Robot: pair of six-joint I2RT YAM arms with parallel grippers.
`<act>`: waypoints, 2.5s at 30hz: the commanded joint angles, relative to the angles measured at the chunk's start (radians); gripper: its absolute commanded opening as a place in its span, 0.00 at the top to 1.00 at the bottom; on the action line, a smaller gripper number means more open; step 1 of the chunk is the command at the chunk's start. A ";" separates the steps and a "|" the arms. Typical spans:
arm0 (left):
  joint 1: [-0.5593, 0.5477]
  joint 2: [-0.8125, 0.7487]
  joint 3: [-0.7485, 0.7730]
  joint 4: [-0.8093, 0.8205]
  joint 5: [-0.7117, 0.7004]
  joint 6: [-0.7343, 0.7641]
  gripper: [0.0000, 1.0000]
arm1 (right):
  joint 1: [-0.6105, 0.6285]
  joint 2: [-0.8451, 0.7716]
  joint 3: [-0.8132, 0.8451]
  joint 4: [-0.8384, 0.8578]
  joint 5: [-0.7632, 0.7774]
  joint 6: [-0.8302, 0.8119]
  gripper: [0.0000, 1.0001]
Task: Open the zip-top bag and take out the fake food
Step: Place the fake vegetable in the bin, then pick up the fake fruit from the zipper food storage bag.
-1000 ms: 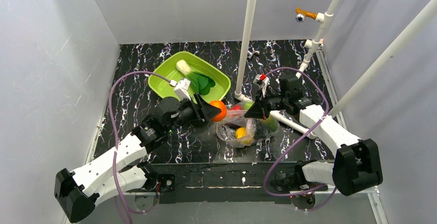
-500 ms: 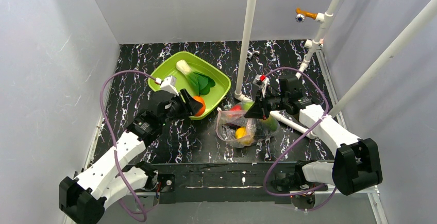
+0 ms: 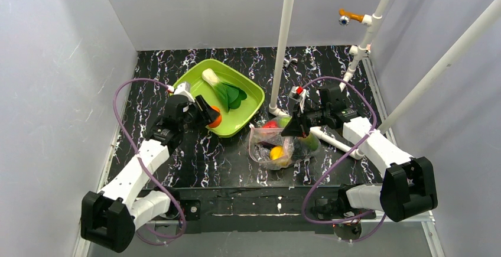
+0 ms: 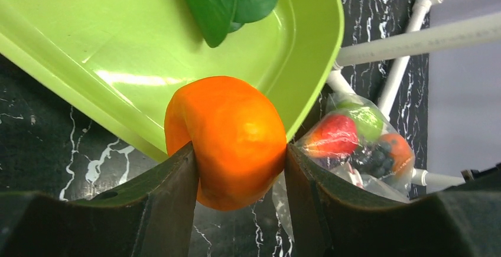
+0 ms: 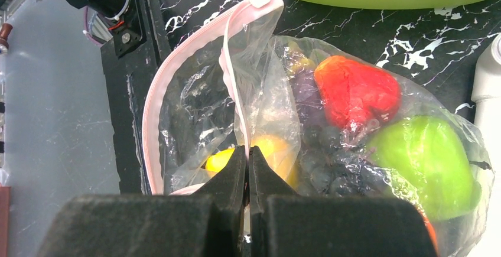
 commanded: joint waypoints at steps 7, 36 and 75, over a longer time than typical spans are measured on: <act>0.135 0.173 0.104 0.028 0.096 0.026 1.00 | -0.002 0.009 0.052 -0.056 0.004 -0.082 0.99; 0.253 0.657 0.400 -0.079 0.139 0.039 0.81 | -0.010 0.018 0.069 -0.096 0.022 -0.128 0.99; 0.075 -0.136 0.014 -0.057 0.499 0.026 0.02 | -0.052 -0.030 0.066 -0.122 -0.018 -0.152 0.99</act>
